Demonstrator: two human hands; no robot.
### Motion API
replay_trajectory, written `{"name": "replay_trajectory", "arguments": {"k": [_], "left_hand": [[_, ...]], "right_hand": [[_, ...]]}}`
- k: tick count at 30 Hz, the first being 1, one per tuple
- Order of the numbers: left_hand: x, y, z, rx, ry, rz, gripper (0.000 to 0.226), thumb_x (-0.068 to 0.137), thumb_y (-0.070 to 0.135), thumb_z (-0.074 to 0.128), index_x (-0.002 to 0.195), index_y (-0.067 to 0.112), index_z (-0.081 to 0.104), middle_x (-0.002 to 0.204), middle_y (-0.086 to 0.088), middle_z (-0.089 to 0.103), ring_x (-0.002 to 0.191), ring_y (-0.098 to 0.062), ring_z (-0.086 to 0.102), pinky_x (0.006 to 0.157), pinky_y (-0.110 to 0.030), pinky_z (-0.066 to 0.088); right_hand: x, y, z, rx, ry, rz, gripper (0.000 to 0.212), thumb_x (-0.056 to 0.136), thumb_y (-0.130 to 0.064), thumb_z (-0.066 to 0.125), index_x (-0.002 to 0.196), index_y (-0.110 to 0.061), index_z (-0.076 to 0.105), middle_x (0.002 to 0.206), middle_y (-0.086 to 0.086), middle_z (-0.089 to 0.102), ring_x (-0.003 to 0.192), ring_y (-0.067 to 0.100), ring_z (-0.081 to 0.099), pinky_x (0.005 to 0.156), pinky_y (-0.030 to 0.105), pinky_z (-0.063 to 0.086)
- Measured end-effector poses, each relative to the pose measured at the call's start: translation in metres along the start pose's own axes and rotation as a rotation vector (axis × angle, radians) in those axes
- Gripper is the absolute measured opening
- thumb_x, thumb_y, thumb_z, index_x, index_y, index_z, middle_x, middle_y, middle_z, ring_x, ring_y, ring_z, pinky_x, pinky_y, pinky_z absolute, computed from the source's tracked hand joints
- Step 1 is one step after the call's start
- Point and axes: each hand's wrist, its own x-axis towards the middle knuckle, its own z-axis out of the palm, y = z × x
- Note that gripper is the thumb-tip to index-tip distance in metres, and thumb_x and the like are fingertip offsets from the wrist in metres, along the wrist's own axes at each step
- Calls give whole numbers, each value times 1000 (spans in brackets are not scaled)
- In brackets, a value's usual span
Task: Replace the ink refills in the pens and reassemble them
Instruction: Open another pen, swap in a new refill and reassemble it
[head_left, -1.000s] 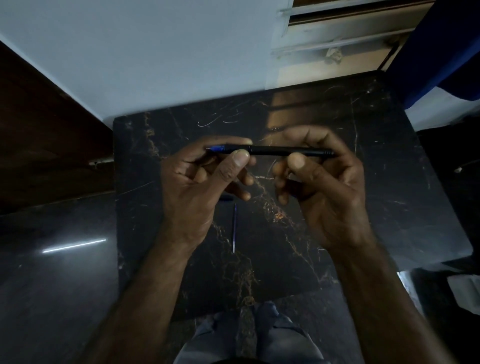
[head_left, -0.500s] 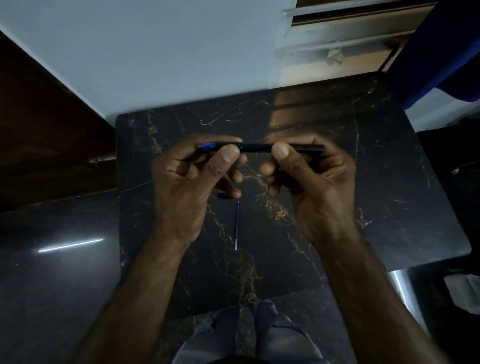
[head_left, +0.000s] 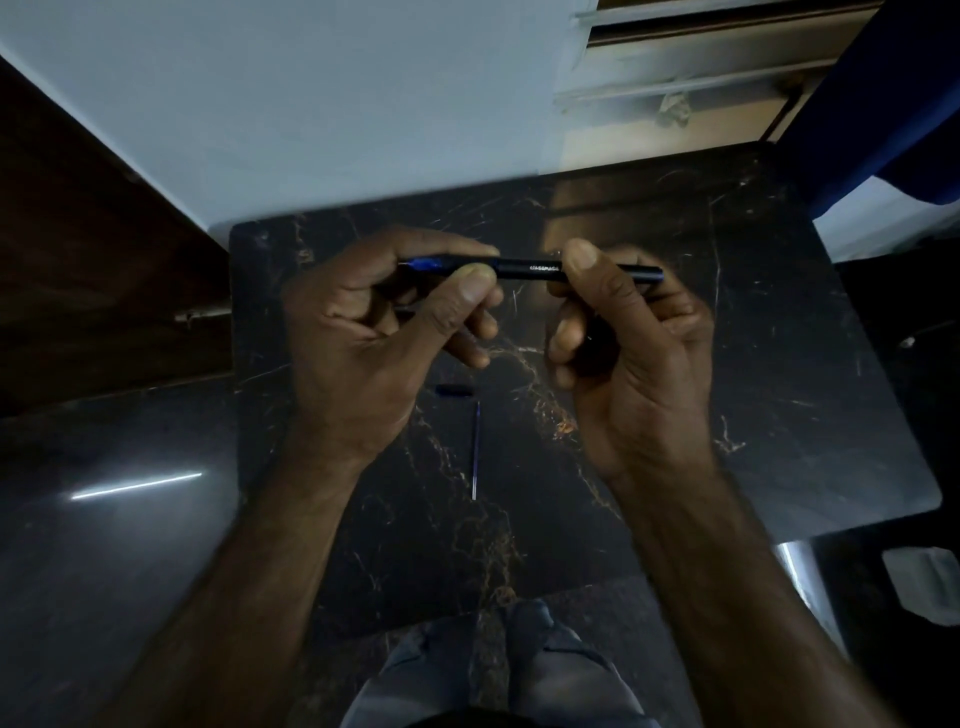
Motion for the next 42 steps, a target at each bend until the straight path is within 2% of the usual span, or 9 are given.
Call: {"name": "replay_trajectory", "arguments": {"k": [6, 10, 14, 20, 24, 27, 29, 34, 42], "left_hand": [[-8, -58, -9, 51, -117, -173, 22, 102, 20, 77, 121, 8, 75, 110, -3, 82, 96, -20, 81, 73, -30, 66], [-41, -143, -19, 619, -268, -416, 34, 92, 11, 82, 122, 25, 74, 116, 5, 77, 100, -14, 74, 91, -49, 63], [-73, -192, -24, 929, -594, -449, 46, 95, 30, 79, 139, 29, 66, 138, 6, 60, 122, -16, 62, 101, -41, 57], [-86, -201, -23, 969, -518, -480, 24, 101, 21, 73, 125, 23, 75, 126, 4, 67, 109, -16, 67, 93, -31, 55], [-83, -191, -20, 765, -127, -641, 25, 97, 13, 81, 121, 16, 77, 108, -2, 79, 91, -14, 74, 87, -30, 63], [-68, -165, -16, 159, 326, -763, 21, 98, -2, 75, 115, 9, 76, 100, -7, 79, 82, -20, 77, 74, -40, 67], [-53, -139, -11, -205, 460, -799, 22, 100, -2, 71, 116, 12, 75, 104, -5, 79, 83, -14, 76, 72, -37, 66], [-23, -64, 15, -690, 398, -700, 29, 93, 3, 75, 120, 14, 75, 115, -4, 78, 93, -14, 77, 73, -28, 65], [12, 8, 45, -790, 349, -515, 40, 88, 1, 68, 128, 8, 67, 114, -3, 75, 107, -15, 74, 75, -30, 66]], "right_hand": [[-2, 14, -6, 70, 159, 69, 23, 102, -12, 68, 79, -18, 70, 62, 1, 66, 52, 13, 62, 45, 25, 47], [-6, 19, -22, 80, 242, 126, 33, 102, -17, 67, 69, -20, 66, 61, -3, 66, 52, 11, 62, 46, 24, 48], [-12, 19, -33, 56, 230, 140, 32, 100, -19, 66, 68, -19, 65, 59, -2, 65, 51, 11, 61, 47, 24, 48], [-18, 14, -41, 39, 249, 118, 29, 100, -16, 65, 72, -21, 65, 60, -3, 66, 52, 11, 62, 46, 24, 48], [-19, 5, -47, 46, 266, 79, 29, 102, -14, 62, 74, -18, 66, 64, -1, 69, 56, 12, 65, 47, 24, 49], [-19, -2, -49, 41, 264, 24, 14, 97, -14, 64, 84, -12, 61, 69, 0, 71, 60, 12, 68, 48, 25, 52], [-19, -3, -49, 31, 278, 1, 9, 94, -14, 67, 86, -12, 61, 70, 2, 71, 62, 13, 70, 49, 25, 53], [-22, -5, -49, 10, 266, -54, 16, 102, -5, 60, 89, -13, 62, 73, 0, 70, 71, 15, 70, 53, 27, 53], [-22, -17, -35, -106, 142, -296, 8, 99, -9, 63, 104, -4, 66, 87, 7, 77, 76, 22, 74, 57, 30, 58]]}}
